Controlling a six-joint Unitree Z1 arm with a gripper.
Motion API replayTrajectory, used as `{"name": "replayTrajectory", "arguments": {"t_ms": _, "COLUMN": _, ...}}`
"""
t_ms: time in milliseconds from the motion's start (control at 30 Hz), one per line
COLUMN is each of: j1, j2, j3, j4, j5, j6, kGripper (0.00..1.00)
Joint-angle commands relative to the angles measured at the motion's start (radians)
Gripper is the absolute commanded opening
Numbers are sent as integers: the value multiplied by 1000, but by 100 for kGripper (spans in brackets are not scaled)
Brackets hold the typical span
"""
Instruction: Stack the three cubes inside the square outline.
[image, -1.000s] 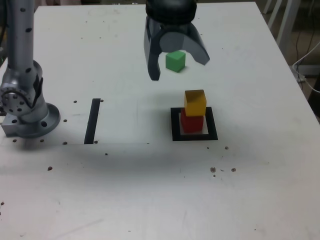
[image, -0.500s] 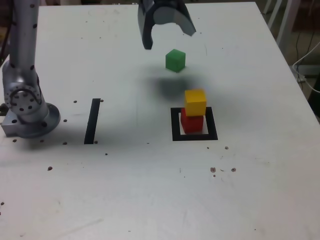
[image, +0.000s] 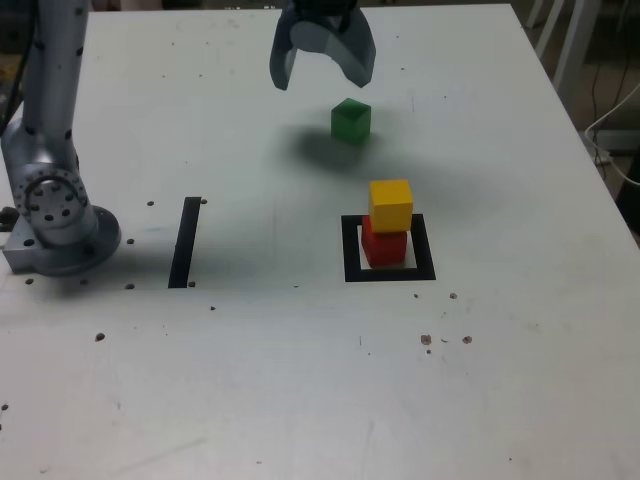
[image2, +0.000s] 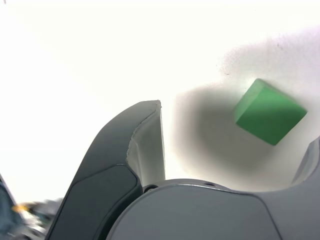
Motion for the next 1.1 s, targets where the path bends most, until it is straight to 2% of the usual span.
{"name": "replayTrajectory", "arguments": {"t_ms": 0, "j1": -3, "j2": 7, "j3": 9, "j4": -9, "j5": 4, "j6": 68, "kGripper": 99}}
{"name": "replayTrajectory", "arguments": {"t_ms": 100, "j1": -10, "j2": 17, "j3": 14, "j4": -28, "j5": -12, "j6": 120, "kGripper": 99}}
{"name": "replayTrajectory", "arguments": {"t_ms": 233, "j1": -23, "j2": 42, "j3": 17, "j4": -81, "j5": -61, "j6": 182, "kGripper": 99}}
{"name": "replayTrajectory", "arguments": {"t_ms": 333, "j1": -27, "j2": 72, "j3": 8, "j4": -108, "j5": -80, "j6": 197, "kGripper": 99}}
{"name": "replayTrajectory", "arguments": {"t_ms": 567, "j1": -25, "j2": 145, "j3": -43, "j4": -102, "j5": -81, "j6": 198, "kGripper": 97}}
{"name": "replayTrajectory", "arguments": {"t_ms": 833, "j1": -21, "j2": 165, "j3": -76, "j4": -87, "j5": -69, "j6": 191, "kGripper": 90}}
{"name": "replayTrajectory", "arguments": {"t_ms": 1067, "j1": -19, "j2": 175, "j3": -80, "j4": -93, "j5": -100, "j6": 187, "kGripper": 77}}
